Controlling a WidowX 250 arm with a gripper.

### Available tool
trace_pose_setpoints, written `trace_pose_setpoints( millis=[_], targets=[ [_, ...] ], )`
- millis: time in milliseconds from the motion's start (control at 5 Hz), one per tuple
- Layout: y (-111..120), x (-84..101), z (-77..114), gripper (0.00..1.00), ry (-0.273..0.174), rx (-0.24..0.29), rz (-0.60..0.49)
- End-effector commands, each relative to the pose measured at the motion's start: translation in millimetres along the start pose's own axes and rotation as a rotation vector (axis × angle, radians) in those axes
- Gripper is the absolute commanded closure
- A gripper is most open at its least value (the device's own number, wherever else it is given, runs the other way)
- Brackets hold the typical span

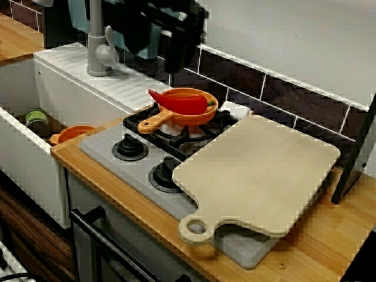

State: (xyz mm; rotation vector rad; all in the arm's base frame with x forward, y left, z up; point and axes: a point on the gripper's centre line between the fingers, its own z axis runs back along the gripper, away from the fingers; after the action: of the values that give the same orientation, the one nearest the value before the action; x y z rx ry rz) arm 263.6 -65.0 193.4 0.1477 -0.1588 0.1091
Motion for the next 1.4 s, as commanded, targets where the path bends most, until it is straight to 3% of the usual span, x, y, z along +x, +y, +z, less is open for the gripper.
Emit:
trace_pose_setpoints(
  millis=[0,400,600,800,1200],
  targets=[
    [21,58.6,-18.8,0.0,-0.062,0.013,0.031],
    [51,73.1,-28.6,0.0,-0.093,0.024,-0.076],
    [57,76.1,-32.8,0.0,-0.09,-0.002,-0.19],
    [54,87.5,-39.6,0.0,-0.075,0.009,-0.322],
    [56,111.1,-58.4,0.0,-0.077,0.032,-0.378]
  ],
)
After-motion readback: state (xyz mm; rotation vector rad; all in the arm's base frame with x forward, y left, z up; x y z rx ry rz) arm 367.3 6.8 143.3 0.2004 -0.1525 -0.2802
